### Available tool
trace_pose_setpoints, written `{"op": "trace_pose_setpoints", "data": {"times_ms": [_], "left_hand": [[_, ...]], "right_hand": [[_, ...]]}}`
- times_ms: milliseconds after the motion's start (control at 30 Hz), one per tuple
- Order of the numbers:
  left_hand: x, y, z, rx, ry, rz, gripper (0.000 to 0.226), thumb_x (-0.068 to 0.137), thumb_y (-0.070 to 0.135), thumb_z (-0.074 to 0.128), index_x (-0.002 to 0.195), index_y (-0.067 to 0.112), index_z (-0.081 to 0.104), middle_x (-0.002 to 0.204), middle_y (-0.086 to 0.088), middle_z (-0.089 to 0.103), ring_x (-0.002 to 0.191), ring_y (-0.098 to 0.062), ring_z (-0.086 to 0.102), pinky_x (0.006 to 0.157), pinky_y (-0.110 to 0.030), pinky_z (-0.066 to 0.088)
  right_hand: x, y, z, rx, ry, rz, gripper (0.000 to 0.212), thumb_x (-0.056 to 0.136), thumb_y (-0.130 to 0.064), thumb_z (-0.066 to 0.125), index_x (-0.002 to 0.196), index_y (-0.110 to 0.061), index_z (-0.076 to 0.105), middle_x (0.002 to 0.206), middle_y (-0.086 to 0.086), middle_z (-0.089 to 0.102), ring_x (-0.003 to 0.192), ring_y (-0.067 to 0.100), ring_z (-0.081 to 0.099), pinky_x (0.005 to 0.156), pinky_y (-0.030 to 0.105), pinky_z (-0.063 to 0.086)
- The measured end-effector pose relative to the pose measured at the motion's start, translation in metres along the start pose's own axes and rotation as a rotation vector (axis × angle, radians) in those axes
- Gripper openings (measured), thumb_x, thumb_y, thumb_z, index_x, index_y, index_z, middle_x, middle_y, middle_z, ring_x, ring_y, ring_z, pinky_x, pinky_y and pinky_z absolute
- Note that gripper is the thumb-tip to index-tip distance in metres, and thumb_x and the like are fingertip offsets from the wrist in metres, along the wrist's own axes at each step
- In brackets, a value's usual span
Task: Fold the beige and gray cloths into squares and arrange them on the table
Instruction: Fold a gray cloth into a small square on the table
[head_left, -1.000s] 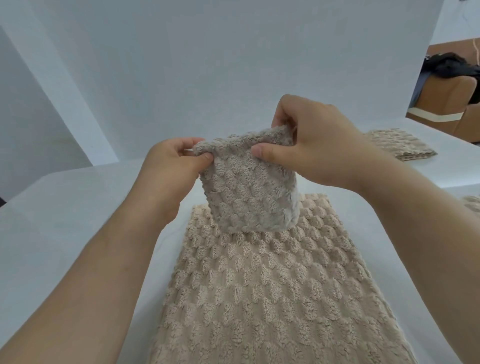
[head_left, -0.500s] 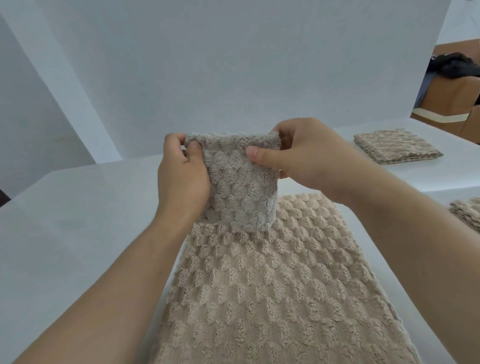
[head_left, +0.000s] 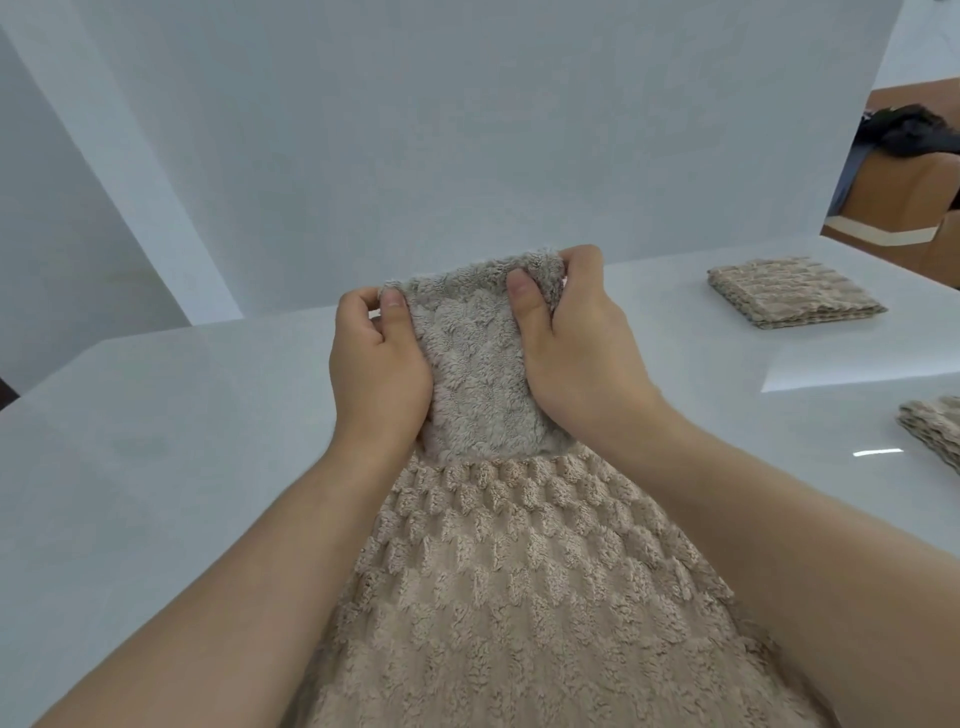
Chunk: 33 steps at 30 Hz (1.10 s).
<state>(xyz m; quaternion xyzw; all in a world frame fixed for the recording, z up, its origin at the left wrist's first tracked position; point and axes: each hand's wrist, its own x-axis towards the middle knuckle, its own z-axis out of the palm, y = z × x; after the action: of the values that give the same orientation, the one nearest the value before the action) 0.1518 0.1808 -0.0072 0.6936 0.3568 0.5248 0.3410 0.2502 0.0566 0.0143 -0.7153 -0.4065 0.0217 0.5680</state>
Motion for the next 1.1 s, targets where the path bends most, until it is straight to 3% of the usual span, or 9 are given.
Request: {"op": "trace_pose_setpoints", "data": {"times_ms": [133, 267, 367, 433, 500, 667, 733, 833, 1100], "left_hand": [[0.002, 0.002, -0.001, 0.021, 0.014, 0.042, 0.014, 0.106, 0.035, 0.045, 0.104, 0.024, 0.053, 0.08, 0.013, 0.059, 0.063, 0.01, 0.053, 0.069, -0.023, 0.044], [0.002, -0.001, 0.002, -0.048, 0.009, -0.037, 0.02, 0.104, 0.039, 0.049, 0.104, 0.022, 0.059, 0.085, 0.009, 0.065, 0.076, -0.004, 0.062, 0.083, -0.038, 0.054], [0.003, -0.001, 0.002, -0.244, -0.077, -0.315, 0.039, 0.098, 0.049, 0.054, 0.104, 0.013, 0.071, 0.098, -0.003, 0.077, 0.095, -0.019, 0.073, 0.093, -0.047, 0.057], [0.002, 0.004, 0.002, -0.44, -0.213, -0.563, 0.041, 0.1, 0.046, 0.057, 0.106, 0.009, 0.074, 0.101, -0.009, 0.078, 0.096, -0.026, 0.075, 0.091, -0.049, 0.058], [-0.001, 0.009, 0.003, -0.543, -0.319, -0.697, 0.037, 0.1, 0.04, 0.059, 0.111, 0.007, 0.073, 0.104, -0.012, 0.078, 0.094, -0.028, 0.076, 0.086, -0.047, 0.06], [-0.007, -0.007, 0.013, -0.196, -0.189, -0.362, 0.031, 0.098, 0.042, 0.055, 0.108, 0.014, 0.064, 0.098, -0.005, 0.073, 0.095, -0.026, 0.07, 0.091, -0.044, 0.055], [-0.011, -0.013, 0.013, 0.049, -0.122, -0.148, 0.027, 0.105, 0.037, 0.044, 0.11, 0.014, 0.057, 0.088, 0.005, 0.063, 0.085, -0.016, 0.061, 0.076, -0.033, 0.044], [-0.016, -0.015, 0.01, 0.211, -0.117, 0.024, 0.024, 0.109, 0.032, 0.036, 0.101, 0.013, 0.049, 0.075, 0.004, 0.055, 0.068, -0.007, 0.051, 0.06, -0.036, 0.031], [0.024, -0.027, 0.032, 0.358, -0.25, -0.013, 0.027, 0.109, 0.031, 0.035, 0.095, 0.011, 0.046, 0.077, -0.001, 0.052, 0.066, -0.015, 0.049, 0.053, -0.032, 0.028]], "right_hand": [[0.001, 0.005, 0.001, -0.035, 0.016, 0.001, 0.028, 0.107, -0.043, 0.041, 0.118, -0.018, 0.037, 0.065, 0.0, 0.058, 0.053, 0.009, 0.057, 0.053, 0.027, 0.043], [0.008, 0.008, 0.0, -0.022, -0.041, 0.176, 0.042, 0.103, -0.055, 0.043, 0.105, -0.013, 0.051, 0.07, 0.0, 0.061, 0.053, 0.009, 0.057, 0.036, 0.014, 0.036], [0.01, 0.011, 0.002, 0.107, -0.1, 0.314, 0.052, 0.102, -0.056, 0.045, 0.091, -0.008, 0.06, 0.062, 0.006, 0.063, 0.052, 0.026, 0.062, 0.039, 0.03, 0.048], [0.013, 0.015, 0.003, 0.098, -0.069, 0.327, 0.048, 0.102, -0.055, 0.044, 0.098, -0.01, 0.061, 0.078, 0.005, 0.067, 0.071, 0.028, 0.068, 0.058, 0.04, 0.056], [0.015, 0.02, 0.001, -0.008, -0.042, 0.275, 0.045, 0.103, -0.055, 0.041, 0.102, -0.013, 0.056, 0.085, 0.003, 0.064, 0.079, 0.025, 0.064, 0.065, 0.036, 0.051], [0.013, 0.026, -0.001, -0.139, -0.067, 0.187, 0.038, 0.106, -0.053, 0.033, 0.089, -0.02, 0.04, 0.073, 0.001, 0.054, 0.061, 0.015, 0.054, 0.049, 0.031, 0.032], [0.009, 0.027, 0.002, -0.16, -0.057, 0.157, 0.037, 0.107, -0.052, 0.033, 0.085, -0.022, 0.037, 0.069, 0.0, 0.053, 0.059, 0.013, 0.051, 0.049, 0.032, 0.028], [0.005, 0.027, 0.004, -0.182, -0.049, 0.124, 0.038, 0.106, -0.053, 0.031, 0.091, -0.019, 0.04, 0.07, 0.003, 0.057, 0.06, 0.017, 0.054, 0.05, 0.032, 0.031], [0.048, 0.05, 0.013, -0.228, -0.097, 0.221, 0.046, 0.108, -0.05, 0.023, 0.107, -0.012, 0.05, 0.088, 0.002, 0.058, 0.07, 0.009, 0.05, 0.053, 0.027, 0.031]]}}
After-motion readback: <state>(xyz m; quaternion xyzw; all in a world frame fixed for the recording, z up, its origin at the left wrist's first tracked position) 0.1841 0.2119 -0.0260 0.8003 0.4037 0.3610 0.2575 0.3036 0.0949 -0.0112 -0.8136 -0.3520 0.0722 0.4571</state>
